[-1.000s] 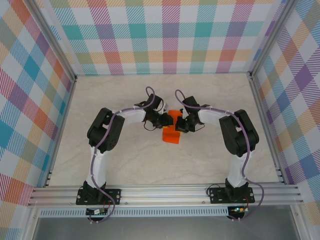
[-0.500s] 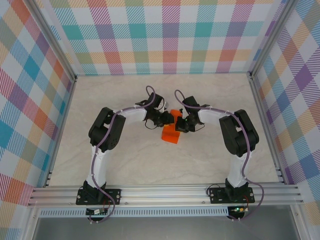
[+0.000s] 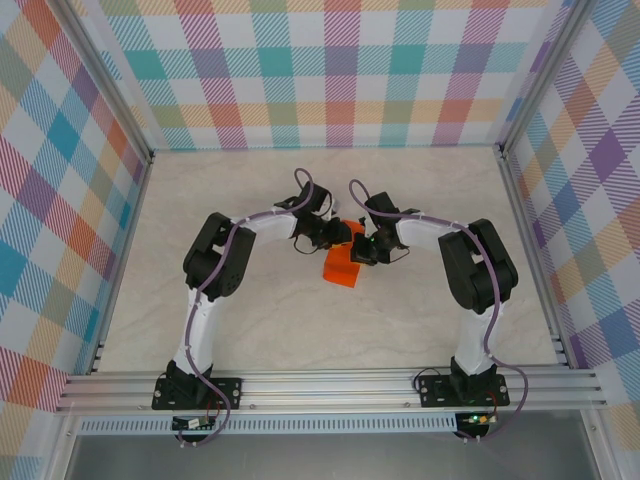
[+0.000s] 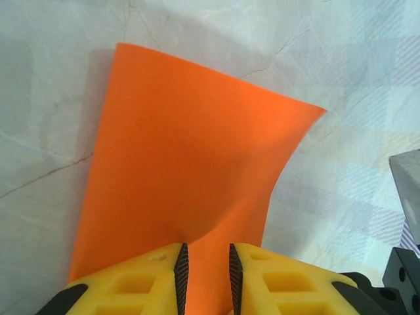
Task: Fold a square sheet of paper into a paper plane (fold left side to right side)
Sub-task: First fold the square sheet of paper in half at the center of the table.
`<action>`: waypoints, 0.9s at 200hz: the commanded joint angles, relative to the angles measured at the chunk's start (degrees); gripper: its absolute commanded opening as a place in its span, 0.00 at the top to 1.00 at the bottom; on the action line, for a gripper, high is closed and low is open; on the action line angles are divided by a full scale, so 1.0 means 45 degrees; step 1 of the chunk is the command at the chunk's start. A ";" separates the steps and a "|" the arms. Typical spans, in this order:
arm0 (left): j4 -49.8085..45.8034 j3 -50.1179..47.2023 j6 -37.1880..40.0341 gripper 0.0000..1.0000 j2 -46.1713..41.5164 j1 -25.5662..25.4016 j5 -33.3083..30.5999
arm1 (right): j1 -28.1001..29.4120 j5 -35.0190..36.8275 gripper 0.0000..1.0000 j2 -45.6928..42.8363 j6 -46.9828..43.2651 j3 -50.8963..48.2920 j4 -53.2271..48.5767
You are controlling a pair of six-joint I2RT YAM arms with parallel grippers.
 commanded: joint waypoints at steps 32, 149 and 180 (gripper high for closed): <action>-0.0236 0.0892 0.0242 0.74 0.0721 0.0393 -0.0336 | 0.0095 0.1341 0.92 0.0979 -0.0434 -0.0552 -0.1541; -0.0468 0.3023 -0.0185 0.74 0.2102 0.0869 -0.0287 | 0.0094 0.1245 0.93 0.0914 -0.0498 -0.0855 -0.1421; -0.0737 0.3892 -0.0305 0.74 0.2563 0.0915 -0.0416 | 0.0092 0.1243 0.93 0.0905 -0.0533 -0.0836 -0.1437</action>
